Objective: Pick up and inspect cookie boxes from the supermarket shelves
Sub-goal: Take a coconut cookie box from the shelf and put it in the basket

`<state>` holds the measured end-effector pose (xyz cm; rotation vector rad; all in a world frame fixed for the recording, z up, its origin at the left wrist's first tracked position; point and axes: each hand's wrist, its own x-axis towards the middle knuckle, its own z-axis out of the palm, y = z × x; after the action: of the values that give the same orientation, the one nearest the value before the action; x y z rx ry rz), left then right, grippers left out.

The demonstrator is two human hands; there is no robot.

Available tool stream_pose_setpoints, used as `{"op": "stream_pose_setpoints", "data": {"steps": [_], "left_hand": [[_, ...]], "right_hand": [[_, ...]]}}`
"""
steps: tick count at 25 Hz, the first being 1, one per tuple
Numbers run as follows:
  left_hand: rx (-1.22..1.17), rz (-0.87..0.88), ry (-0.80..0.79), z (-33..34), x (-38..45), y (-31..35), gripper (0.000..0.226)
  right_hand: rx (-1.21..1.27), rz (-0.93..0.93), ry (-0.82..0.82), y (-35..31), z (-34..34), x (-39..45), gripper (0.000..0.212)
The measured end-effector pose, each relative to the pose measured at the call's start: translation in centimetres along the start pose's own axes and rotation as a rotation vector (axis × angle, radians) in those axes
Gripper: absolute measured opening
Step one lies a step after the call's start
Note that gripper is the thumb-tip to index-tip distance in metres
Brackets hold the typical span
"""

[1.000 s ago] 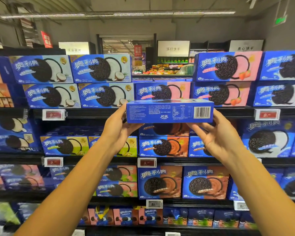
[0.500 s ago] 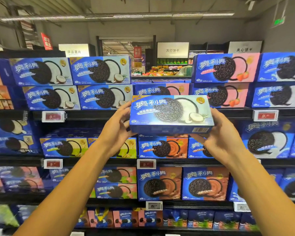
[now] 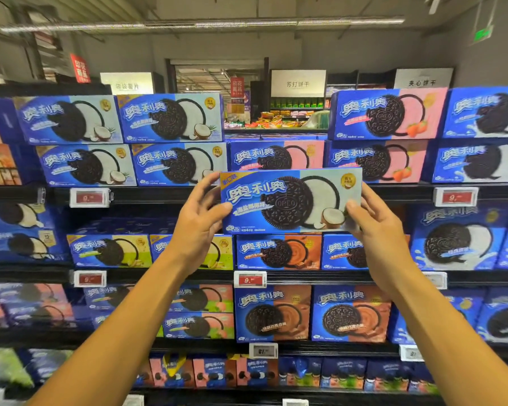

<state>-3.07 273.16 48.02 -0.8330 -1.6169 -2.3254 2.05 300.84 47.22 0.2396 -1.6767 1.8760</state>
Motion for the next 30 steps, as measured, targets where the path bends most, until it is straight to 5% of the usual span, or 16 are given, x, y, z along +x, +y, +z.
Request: {"op": "stream_pose_setpoints", "data": {"steps": [9, 16, 25, 30], "left_hand": [[0.484, 0.265, 0.026, 0.1, -0.5, 0.4, 0.078], [0.607, 0.451, -0.015, 1.2, -1.5, 2.0, 0.066], [0.613, 0.431, -0.020, 1.0, -1.2, 2.0, 0.072], [0.451, 0.172, -0.089, 0.1, -0.5, 2.2, 0.053]], "right_hand": [[-0.160, -0.331, 0.045, -0.1, -0.3, -0.3, 0.051], [-0.097, -0.386, 0.030, 0.7, -0.5, -0.6, 0.052], [-0.114, -0.416, 0.003, 1.4, -0.9, 0.0, 0.056], [-0.167, -0.321, 0.053, 1.5, -1.4, 0.7, 0.046]]}}
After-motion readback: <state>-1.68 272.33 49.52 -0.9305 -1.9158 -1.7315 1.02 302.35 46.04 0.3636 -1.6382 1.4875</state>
